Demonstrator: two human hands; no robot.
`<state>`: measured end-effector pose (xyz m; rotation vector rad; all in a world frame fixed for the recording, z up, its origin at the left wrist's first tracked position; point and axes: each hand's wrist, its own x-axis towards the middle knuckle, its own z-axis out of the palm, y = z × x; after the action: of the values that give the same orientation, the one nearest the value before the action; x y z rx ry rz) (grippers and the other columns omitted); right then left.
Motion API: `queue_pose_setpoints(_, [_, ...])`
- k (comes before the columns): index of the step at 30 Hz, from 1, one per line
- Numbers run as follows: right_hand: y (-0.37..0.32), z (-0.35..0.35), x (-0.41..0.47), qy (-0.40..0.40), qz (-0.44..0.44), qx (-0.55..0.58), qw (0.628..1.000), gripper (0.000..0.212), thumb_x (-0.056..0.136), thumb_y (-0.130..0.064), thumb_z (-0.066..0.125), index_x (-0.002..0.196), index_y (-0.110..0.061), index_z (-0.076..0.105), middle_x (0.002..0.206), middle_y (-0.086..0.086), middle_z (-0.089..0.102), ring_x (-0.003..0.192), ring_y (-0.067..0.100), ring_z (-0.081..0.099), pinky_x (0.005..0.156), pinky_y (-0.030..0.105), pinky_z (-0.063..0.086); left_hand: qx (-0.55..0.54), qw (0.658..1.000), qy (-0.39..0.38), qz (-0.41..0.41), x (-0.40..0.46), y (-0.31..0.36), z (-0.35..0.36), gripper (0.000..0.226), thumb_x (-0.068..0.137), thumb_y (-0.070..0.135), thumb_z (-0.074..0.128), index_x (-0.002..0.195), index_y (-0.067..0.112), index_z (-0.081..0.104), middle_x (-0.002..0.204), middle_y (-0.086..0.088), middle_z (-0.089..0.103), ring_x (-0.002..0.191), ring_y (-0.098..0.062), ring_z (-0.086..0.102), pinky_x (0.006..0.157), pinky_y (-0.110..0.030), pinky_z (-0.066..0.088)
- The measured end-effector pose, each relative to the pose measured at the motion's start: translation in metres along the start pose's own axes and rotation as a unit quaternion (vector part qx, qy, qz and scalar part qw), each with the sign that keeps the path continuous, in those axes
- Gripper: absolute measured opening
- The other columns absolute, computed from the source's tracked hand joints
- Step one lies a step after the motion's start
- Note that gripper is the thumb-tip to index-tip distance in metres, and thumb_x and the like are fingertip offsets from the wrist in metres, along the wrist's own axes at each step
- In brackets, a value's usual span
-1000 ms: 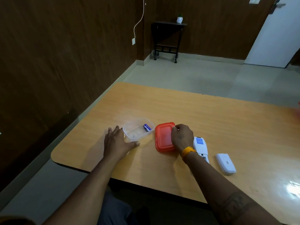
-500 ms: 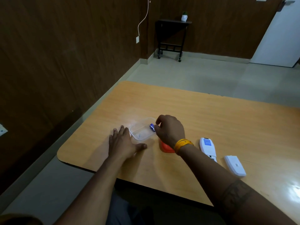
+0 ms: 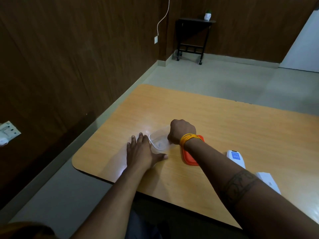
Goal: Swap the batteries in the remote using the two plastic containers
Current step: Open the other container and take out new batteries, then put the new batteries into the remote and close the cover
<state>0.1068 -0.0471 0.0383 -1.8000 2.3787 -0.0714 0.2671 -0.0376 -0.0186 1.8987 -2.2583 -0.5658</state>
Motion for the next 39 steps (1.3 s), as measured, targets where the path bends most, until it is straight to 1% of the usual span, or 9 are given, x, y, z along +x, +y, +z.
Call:
queue_pose_setpoints(10, [0.006,0.016,-0.03,0.113,-0.057,0.207,0.97,0.016,0.087,-0.03,0.067,0.097,-0.017,0.072,0.085,0.009,0.074,0.083,0.033,0.066,0.062,0.036,0.048,-0.021,1.0,0.001,0.001,-0.007,0.001,-0.003,0.129,0.071,0.078,0.073,0.165,0.013,0.015,0.175,-0.01,0.012,0.162,-0.032,0.006,0.13,-0.049,0.01])
queue_pose_setpoints(15, [0.026,0.02,-0.076,0.21,-0.099,0.257,0.938,0.01,0.094,-0.03,0.066,0.093,-0.02,0.065,0.085,-0.007,0.064,0.069,0.009,0.053,0.056,0.021,0.035,-0.013,0.999,0.028,0.011,-0.024,0.015,-0.007,0.131,0.074,0.078,0.071,0.166,0.011,0.006,0.175,-0.012,0.007,0.162,-0.032,0.001,0.127,-0.045,0.016])
queue_pose_setpoints(19, [0.055,0.028,-0.109,0.226,-0.047,0.337,0.913,0.008,0.094,-0.025,0.068,0.093,-0.019,0.063,0.084,-0.006,0.068,0.07,0.012,0.062,0.061,0.031,0.048,0.018,0.993,0.082,0.079,-0.052,0.044,-0.013,0.113,0.085,0.071,0.066,0.165,0.012,0.014,0.175,-0.01,0.012,0.162,-0.029,0.006,0.125,-0.042,0.024])
queue_pose_setpoints(21, [0.077,0.03,-0.129,0.245,-0.003,0.366,0.898,0.007,0.091,-0.023,0.07,0.091,-0.02,0.064,0.081,-0.009,0.069,0.068,0.008,0.063,0.06,0.028,0.049,0.021,0.985,0.102,0.135,-0.068,0.064,-0.007,0.1,0.089,0.064,0.066,0.163,0.013,0.022,0.173,-0.009,0.02,0.161,-0.028,0.013,0.123,-0.04,0.027])
queue_pose_setpoints(25, [0.131,0.033,-0.164,0.285,0.056,0.402,0.868,0.012,0.084,-0.012,0.073,0.087,-0.022,0.067,0.082,-0.008,0.069,0.07,-0.002,0.062,0.061,0.012,0.041,-0.01,0.971,0.014,0.24,-0.102,0.108,0.016,0.084,0.092,0.054,0.068,0.159,0.016,0.036,0.167,-0.004,0.035,0.153,-0.023,0.031,0.121,-0.036,0.032])
queue_pose_setpoints(28, [0.17,0.036,-0.184,0.292,0.086,0.431,0.85,0.009,0.087,-0.01,0.075,0.09,-0.018,0.072,0.083,-0.005,0.071,0.072,0.002,0.065,0.066,0.023,0.049,-0.016,0.957,-0.046,0.285,-0.123,0.137,0.036,0.079,0.092,0.052,0.068,0.157,0.018,0.04,0.163,-0.002,0.042,0.15,-0.02,0.038,0.117,-0.032,0.034])
queue_pose_setpoints(32, [0.206,0.044,-0.197,0.268,0.096,0.406,0.869,0.012,0.092,-0.019,0.074,0.103,-0.021,0.077,0.092,-0.012,0.074,0.084,0.003,0.069,0.072,0.042,0.063,0.011,0.948,-0.095,0.304,-0.129,0.159,0.064,0.076,0.092,0.052,0.067,0.154,0.016,0.042,0.163,-0.007,0.042,0.151,-0.024,0.038,0.119,-0.035,0.033])
queue_pose_setpoints(36, [0.214,0.042,-0.199,0.245,0.089,0.355,0.898,0.024,0.089,-0.016,0.077,0.112,-0.022,0.071,0.078,-0.022,0.068,0.074,-0.001,0.069,0.075,0.039,0.062,0.03,0.946,-0.09,0.309,-0.121,0.164,0.079,0.084,0.093,0.064,0.059,0.159,0.017,0.036,0.169,-0.011,0.034,0.158,-0.027,0.027,0.127,-0.037,0.024])
queue_pose_setpoints(39, [0.211,0.042,-0.195,0.243,0.076,0.312,0.916,0.025,0.085,-0.019,0.08,0.102,-0.021,0.062,0.078,-0.02,0.064,0.073,0.012,0.067,0.071,0.036,0.056,0.034,0.945,-0.075,0.315,-0.119,0.162,0.087,0.084,0.095,0.068,0.052,0.161,0.019,0.035,0.168,-0.01,0.034,0.158,-0.026,0.027,0.127,-0.038,0.023])
